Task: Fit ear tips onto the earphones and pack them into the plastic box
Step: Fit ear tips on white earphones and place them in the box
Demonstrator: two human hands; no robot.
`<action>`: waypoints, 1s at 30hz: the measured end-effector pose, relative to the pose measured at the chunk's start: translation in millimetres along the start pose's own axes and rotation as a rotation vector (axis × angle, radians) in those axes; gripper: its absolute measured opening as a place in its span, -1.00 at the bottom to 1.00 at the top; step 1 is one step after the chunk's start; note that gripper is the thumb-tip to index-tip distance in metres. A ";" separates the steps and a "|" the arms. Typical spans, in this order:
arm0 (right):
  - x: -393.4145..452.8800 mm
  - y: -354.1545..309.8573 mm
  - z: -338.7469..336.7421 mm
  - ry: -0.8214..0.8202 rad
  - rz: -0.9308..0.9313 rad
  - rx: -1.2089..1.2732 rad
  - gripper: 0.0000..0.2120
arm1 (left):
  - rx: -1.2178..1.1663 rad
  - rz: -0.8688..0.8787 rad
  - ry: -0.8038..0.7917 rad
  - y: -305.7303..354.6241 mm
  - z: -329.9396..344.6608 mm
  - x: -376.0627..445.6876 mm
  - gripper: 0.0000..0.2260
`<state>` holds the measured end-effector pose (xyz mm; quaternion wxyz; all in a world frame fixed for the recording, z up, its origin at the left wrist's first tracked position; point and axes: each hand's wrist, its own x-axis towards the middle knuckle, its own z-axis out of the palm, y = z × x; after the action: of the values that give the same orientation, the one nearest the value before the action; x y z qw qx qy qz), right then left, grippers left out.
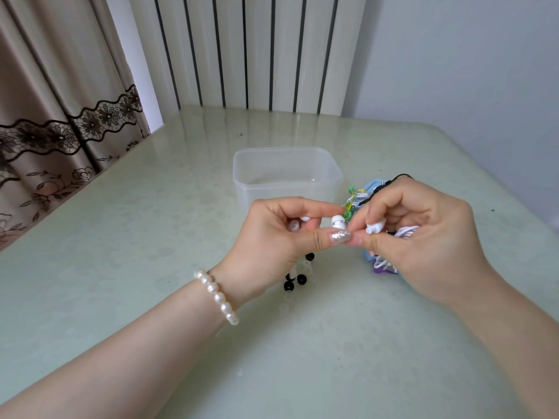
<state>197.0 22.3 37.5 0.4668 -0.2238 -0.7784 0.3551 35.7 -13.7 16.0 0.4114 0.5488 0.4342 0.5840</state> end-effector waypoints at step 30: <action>8.0 2.3 -4.9 0.055 0.416 0.231 -0.72 | 0.560 0.517 0.085 -7.8 -2.3 -0.1 -0.75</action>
<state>197.6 30.9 41.8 0.4270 -0.3339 -0.6569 0.5241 33.5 -11.8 8.4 0.0662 0.7066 0.4410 0.5494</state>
